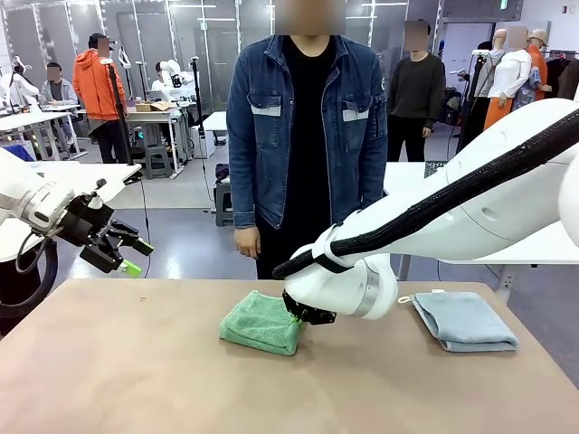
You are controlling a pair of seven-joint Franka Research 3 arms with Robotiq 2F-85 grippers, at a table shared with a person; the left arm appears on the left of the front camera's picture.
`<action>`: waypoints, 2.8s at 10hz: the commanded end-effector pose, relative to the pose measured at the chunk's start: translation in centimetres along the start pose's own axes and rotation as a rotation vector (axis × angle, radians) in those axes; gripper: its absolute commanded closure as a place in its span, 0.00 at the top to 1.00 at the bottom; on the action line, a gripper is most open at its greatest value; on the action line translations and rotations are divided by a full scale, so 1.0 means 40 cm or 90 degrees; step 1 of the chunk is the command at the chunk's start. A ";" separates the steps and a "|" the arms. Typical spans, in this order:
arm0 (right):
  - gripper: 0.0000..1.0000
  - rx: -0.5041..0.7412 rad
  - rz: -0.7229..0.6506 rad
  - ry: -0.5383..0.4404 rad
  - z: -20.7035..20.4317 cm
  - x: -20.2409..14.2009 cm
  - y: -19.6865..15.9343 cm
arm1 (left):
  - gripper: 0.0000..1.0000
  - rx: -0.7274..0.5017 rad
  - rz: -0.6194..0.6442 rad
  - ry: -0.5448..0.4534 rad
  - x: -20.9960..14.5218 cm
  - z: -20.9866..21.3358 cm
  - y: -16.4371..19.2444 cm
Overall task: Fold the towels and place them in the basket.
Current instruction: Stack the folded Towel with hook on the right side of the table.
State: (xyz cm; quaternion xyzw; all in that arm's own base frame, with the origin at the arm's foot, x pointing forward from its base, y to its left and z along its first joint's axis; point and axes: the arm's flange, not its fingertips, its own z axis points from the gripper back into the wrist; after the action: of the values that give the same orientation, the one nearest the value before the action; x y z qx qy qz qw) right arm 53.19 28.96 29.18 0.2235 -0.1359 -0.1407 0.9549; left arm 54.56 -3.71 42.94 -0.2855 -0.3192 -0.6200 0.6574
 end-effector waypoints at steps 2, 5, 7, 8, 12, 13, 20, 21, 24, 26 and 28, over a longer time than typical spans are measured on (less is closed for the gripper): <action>0.05 0.071 0.119 0.027 0.095 0.054 -0.039 | 1.00 -0.001 0.001 0.002 0.000 0.000 0.000; 0.05 0.049 0.200 0.017 0.272 0.161 -0.132 | 1.00 -0.001 0.001 0.002 0.000 0.000 0.000; 0.05 0.036 0.246 -0.007 0.361 0.230 -0.181 | 1.00 -0.001 0.001 0.002 0.000 0.000 0.000; 0.05 0.043 0.254 -0.001 0.400 0.264 -0.206 | 1.00 -0.001 0.001 0.002 0.000 0.000 0.000; 0.05 0.006 0.312 0.053 0.553 0.343 -0.292 | 1.00 -0.001 0.001 0.002 0.000 0.000 0.000; 0.05 0.010 0.327 0.072 0.579 0.354 -0.318 | 1.00 -0.001 0.001 0.002 0.000 0.000 0.000; 0.05 0.000 0.293 0.067 0.690 0.447 -0.451 | 1.00 -0.001 0.001 0.002 0.000 0.000 0.000; 0.05 -0.003 0.293 0.074 0.683 0.461 -0.458 | 1.00 -0.001 0.001 0.002 0.000 0.000 0.000; 0.05 0.002 0.285 0.059 0.689 0.434 -0.456 | 1.00 -0.001 0.001 0.002 0.000 0.000 0.000; 0.05 0.002 0.285 0.059 0.689 0.434 -0.456 | 1.00 -0.001 0.001 0.002 0.000 0.000 0.000; 0.05 -0.002 0.286 0.060 0.684 0.447 -0.458 | 1.00 -0.001 0.001 0.002 0.000 0.000 0.000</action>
State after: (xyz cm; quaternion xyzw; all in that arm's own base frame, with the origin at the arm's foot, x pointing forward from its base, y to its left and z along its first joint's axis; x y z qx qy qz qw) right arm 57.06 -3.33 47.84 0.1922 -0.1378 0.0860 0.9678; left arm 54.56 -3.68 42.93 -0.2854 -0.3192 -0.6199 0.6576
